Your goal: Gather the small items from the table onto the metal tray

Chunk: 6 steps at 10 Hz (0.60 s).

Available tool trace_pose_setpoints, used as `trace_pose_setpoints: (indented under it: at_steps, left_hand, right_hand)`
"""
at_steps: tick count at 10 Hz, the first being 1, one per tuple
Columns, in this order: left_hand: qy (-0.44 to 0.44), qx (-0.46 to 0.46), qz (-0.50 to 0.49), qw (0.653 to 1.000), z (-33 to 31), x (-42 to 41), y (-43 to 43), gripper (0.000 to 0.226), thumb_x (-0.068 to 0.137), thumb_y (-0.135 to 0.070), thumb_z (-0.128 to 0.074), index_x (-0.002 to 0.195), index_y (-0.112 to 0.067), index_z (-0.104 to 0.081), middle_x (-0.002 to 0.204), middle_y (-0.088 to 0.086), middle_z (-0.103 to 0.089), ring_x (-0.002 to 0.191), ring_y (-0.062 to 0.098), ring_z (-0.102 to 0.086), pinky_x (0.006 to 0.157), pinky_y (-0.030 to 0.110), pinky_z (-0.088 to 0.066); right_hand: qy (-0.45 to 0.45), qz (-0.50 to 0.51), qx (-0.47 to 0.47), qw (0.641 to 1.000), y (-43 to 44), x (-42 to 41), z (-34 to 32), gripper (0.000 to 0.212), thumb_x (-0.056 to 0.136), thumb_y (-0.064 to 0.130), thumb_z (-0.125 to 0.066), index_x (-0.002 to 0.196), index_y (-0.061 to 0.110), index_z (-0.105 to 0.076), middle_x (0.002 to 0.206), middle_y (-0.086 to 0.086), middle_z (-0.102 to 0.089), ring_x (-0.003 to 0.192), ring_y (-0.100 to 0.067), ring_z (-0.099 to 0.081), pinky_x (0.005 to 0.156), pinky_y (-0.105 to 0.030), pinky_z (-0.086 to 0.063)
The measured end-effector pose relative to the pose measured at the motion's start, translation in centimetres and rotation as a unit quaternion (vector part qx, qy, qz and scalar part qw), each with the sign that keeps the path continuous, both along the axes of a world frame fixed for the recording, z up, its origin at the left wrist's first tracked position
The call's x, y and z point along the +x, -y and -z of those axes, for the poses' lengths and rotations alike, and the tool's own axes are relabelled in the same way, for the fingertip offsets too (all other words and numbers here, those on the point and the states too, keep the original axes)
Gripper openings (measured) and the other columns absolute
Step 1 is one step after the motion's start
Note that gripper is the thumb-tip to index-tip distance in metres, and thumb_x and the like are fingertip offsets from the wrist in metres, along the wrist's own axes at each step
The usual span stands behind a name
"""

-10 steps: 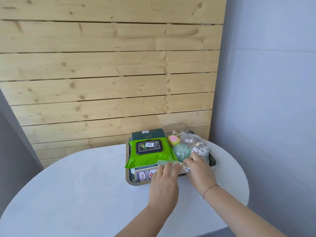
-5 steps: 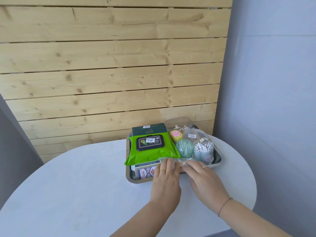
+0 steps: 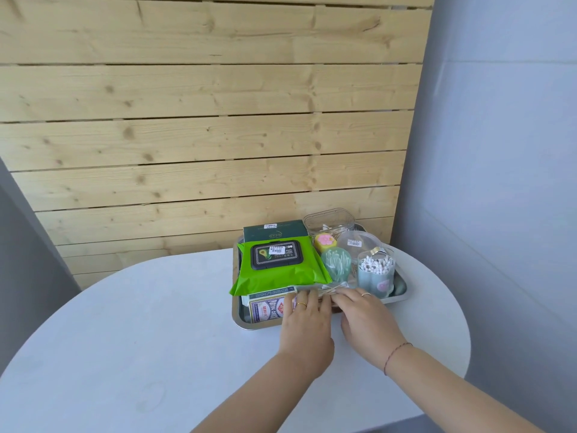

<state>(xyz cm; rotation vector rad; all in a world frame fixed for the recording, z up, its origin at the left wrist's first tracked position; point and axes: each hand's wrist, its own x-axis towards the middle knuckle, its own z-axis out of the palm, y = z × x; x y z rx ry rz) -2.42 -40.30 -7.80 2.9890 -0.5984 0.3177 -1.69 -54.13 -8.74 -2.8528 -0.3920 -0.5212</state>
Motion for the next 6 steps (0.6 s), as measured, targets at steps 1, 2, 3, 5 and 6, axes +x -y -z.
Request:
trace_pose_setpoints:
  at_steps: [1, 2, 3, 5, 6]
  left_hand:
    - [0.011, -0.03, -0.005, 0.999, 0.1, -0.7, -0.4, 0.072, 0.033, -0.028, -0.075, 0.104, -0.024, -0.067, 0.106, -0.001, -0.066, 0.102, 0.021, -0.064, 0.087, 0.043, -0.052]
    - [0.035, -0.053, 0.018, 0.998, 0.4, -0.8, -1.1, 0.068, 0.046, -0.022, -0.065, 0.113, -0.02, -0.063, 0.118, 0.002, -0.061, 0.116, 0.024, -0.057, 0.099, 0.044, -0.032]
    - [0.037, -0.029, 0.037, 0.998, 0.7, -0.8, -1.4, 0.062, 0.063, -0.02, -0.039, 0.12, -0.012, -0.063, 0.122, 0.004, -0.065, 0.12, 0.024, -0.059, 0.103, 0.048, -0.026]
    - [-0.016, -0.005, 0.04, 0.999, 0.3, -1.1, -1.7, 0.064, 0.062, -0.023, -0.029, 0.108, -0.012, -0.072, 0.111, 0.005, -0.072, 0.108, 0.023, -0.067, 0.102, 0.047, -0.025]
    - [0.068, -0.08, 0.068, 0.992, 0.3, -1.2, -2.2, 0.053, 0.059, -0.026, -0.04, 0.103, -0.023, -0.068, 0.107, -0.004, -0.072, 0.102, 0.017, -0.069, 0.1, 0.04, -0.029]
  right_hand:
    - [-0.009, 0.011, 0.001, 1.0, -0.1, -0.7, -0.6, 0.043, 0.056, 0.007, -0.066, 0.095, 0.026, -0.069, 0.099, 0.008, -0.068, 0.085, -0.018, -0.067, 0.071, -0.028, -0.056]
    - [0.004, 0.022, 0.01, 1.0, -0.3, -1.3, -0.8, 0.053, 0.055, 0.008, -0.072, 0.104, 0.025, -0.064, 0.111, 0.003, -0.065, 0.095, -0.019, -0.065, 0.078, -0.028, -0.054]
    - [0.002, -0.004, -0.001, 1.0, -0.7, -1.8, -0.5, 0.067, 0.051, 0.009, -0.072, 0.115, 0.022, -0.058, 0.117, 0.003, -0.063, 0.104, -0.017, -0.064, 0.088, -0.029, -0.053]
    - [-0.007, -0.004, -0.029, 1.0, -0.6, -2.4, -0.5, 0.076, 0.041, 0.02, -0.078, 0.115, 0.02, -0.06, 0.115, 0.007, -0.064, 0.103, -0.013, -0.066, 0.091, -0.026, -0.052]
    - [0.034, -0.018, 0.024, 0.999, -1.4, -3.8, -0.9, 0.065, 0.049, 0.028, -0.072, 0.112, 0.026, -0.055, 0.111, 0.011, -0.062, 0.103, -0.006, -0.055, 0.088, -0.018, -0.04]
